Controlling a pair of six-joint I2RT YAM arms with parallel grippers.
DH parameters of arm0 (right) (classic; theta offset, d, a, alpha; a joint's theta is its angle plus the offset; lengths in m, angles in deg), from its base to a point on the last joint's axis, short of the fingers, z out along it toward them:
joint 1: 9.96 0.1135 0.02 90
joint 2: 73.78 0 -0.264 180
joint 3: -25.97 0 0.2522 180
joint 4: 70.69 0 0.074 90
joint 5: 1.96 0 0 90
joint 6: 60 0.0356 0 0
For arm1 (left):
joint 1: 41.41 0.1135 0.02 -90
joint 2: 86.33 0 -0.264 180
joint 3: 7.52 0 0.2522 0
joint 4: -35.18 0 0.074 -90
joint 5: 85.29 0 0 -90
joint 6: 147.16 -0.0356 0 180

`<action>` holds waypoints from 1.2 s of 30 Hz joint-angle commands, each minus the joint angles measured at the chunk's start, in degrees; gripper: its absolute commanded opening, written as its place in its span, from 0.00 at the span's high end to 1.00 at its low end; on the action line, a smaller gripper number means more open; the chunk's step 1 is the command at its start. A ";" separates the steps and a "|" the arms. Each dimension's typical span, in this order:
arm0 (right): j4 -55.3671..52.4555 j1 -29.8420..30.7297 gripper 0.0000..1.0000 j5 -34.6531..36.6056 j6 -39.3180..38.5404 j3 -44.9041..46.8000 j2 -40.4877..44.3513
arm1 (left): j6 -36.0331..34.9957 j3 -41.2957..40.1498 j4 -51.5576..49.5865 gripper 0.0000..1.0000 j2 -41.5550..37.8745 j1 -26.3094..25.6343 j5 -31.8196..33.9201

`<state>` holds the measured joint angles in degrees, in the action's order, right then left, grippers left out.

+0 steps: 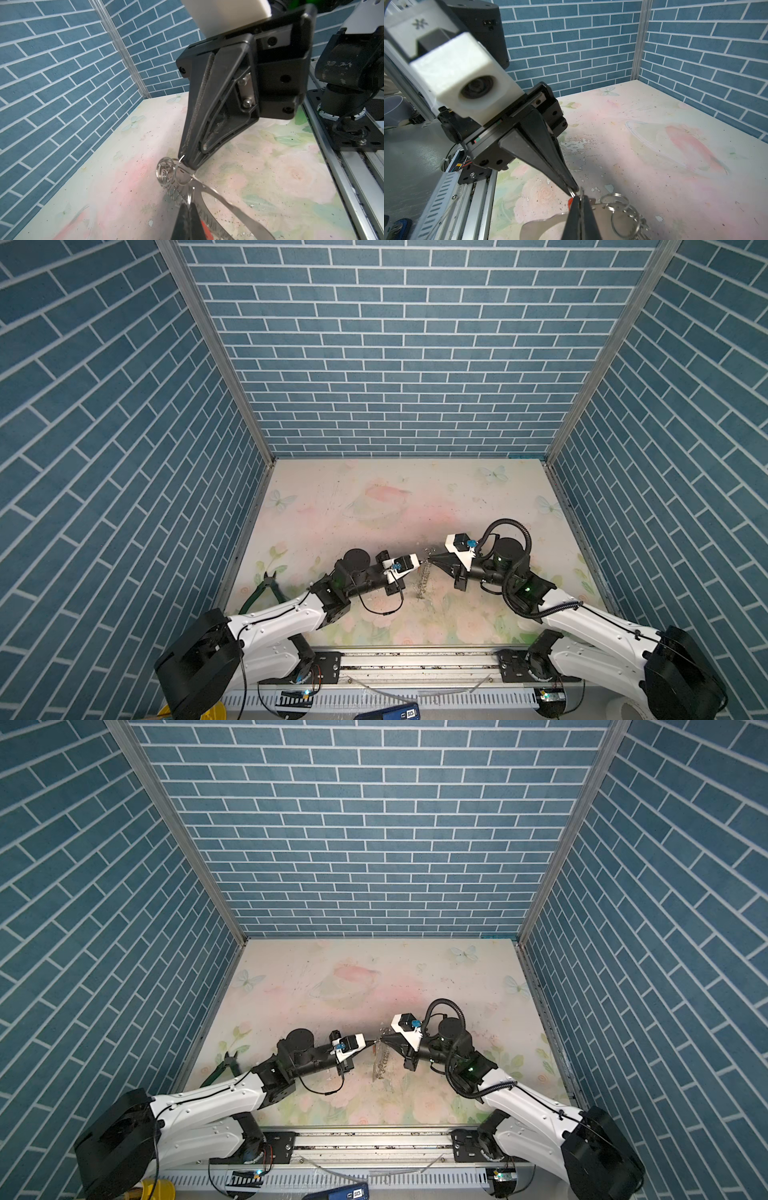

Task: Attach keys to a key ring
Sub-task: Insert the key into the keyring.

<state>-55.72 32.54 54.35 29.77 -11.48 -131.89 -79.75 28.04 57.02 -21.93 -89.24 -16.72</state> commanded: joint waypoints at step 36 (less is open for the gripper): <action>1.42 1.85 1.00 8.43 0.46 -1.54 0.53 | -0.65 -2.66 7.68 1.00 1.75 -0.24 -5.02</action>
<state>-56.66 34.58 59.92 29.73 -11.48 -132.70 -79.68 26.99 63.14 -20.79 -88.83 -18.41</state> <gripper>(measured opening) 0.043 0.047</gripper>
